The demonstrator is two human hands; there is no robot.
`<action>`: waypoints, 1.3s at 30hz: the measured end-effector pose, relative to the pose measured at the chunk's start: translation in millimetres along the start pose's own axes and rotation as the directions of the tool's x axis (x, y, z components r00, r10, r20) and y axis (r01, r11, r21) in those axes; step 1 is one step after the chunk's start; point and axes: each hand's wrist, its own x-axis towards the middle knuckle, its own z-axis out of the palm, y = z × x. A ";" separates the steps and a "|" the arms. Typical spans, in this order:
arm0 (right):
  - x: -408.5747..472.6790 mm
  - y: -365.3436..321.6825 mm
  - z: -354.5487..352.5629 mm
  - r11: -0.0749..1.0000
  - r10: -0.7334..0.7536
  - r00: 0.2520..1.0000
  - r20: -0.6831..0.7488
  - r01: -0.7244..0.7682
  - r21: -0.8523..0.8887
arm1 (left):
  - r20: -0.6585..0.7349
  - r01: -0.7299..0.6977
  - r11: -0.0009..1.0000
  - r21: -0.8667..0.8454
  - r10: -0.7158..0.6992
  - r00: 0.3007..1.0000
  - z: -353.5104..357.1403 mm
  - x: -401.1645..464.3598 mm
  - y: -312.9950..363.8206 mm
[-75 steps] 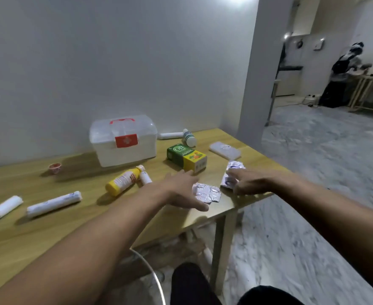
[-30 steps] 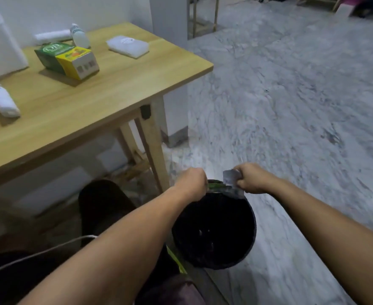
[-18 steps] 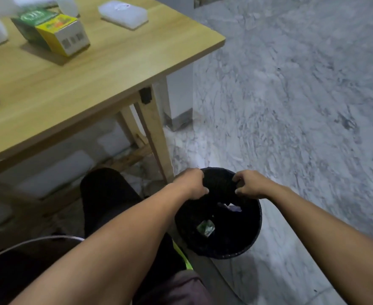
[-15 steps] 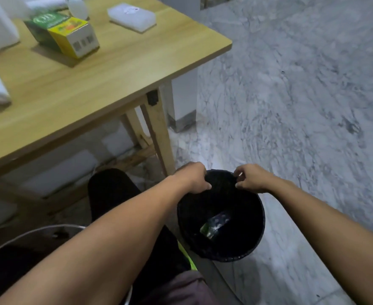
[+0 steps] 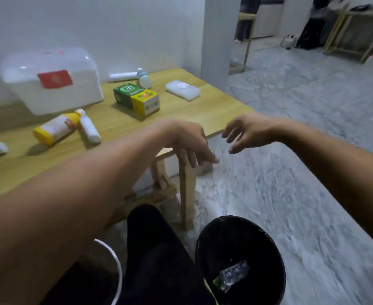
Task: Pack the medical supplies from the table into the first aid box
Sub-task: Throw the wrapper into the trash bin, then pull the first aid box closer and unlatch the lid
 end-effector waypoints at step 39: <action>259.3 -280.5 28.8 0.530 -0.846 0.332 -0.417 0.600 -0.599 | -0.898 0.362 0.932 -0.034 -0.187 0.397 -202.1 -121.7 -281.8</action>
